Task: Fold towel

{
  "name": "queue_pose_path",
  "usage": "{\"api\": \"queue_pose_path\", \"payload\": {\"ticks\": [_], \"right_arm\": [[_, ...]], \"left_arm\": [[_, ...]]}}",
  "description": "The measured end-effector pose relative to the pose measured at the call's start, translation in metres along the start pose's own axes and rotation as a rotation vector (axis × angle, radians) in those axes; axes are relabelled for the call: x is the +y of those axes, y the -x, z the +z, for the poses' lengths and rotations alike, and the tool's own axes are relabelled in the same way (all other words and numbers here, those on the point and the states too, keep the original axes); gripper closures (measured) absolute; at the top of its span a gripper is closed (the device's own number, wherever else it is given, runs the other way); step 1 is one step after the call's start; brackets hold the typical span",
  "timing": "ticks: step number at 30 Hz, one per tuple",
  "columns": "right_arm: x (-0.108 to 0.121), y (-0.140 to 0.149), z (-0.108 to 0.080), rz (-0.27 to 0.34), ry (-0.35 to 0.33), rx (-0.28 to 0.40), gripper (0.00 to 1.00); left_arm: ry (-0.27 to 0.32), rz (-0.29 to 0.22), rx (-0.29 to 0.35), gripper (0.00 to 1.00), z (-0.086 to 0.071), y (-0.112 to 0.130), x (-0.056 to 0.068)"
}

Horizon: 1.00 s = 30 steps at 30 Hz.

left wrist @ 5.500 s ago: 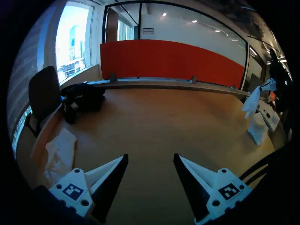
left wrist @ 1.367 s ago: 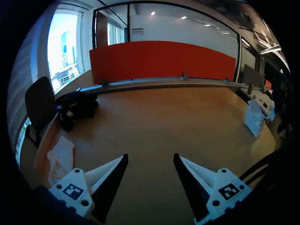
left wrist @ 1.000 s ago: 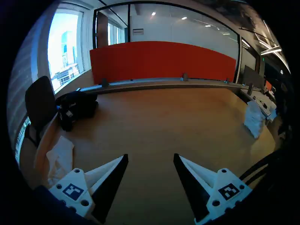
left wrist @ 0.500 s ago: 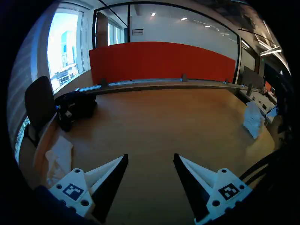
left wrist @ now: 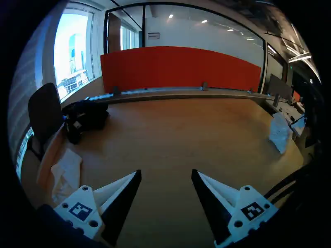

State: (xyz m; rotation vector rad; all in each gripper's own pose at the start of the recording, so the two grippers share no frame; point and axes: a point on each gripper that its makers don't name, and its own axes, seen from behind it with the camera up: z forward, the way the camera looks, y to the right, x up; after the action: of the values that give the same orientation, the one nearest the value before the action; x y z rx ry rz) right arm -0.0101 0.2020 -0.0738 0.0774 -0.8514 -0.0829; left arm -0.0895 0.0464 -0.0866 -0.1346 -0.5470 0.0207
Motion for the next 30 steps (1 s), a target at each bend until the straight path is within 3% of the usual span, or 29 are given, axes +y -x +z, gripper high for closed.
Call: {"api": "queue_pose_path", "payload": {"ticks": [9,15,30], "right_arm": [[-0.033,-0.013,0.014,-0.018,-0.061,0.004,0.22],[-0.042,-0.012,0.020,-0.036,-0.074,-0.011,0.25],[-0.042,-0.005,0.027,-0.027,-0.077,-0.031,0.63]], "left_arm": [[-0.010,-0.010,-0.003,0.11,-0.003,0.004,-0.005],[-0.019,-0.013,-0.002,0.10,-0.005,0.005,-0.010],[-0.018,-0.013,-0.005,0.11,-0.004,0.005,-0.011]]}}
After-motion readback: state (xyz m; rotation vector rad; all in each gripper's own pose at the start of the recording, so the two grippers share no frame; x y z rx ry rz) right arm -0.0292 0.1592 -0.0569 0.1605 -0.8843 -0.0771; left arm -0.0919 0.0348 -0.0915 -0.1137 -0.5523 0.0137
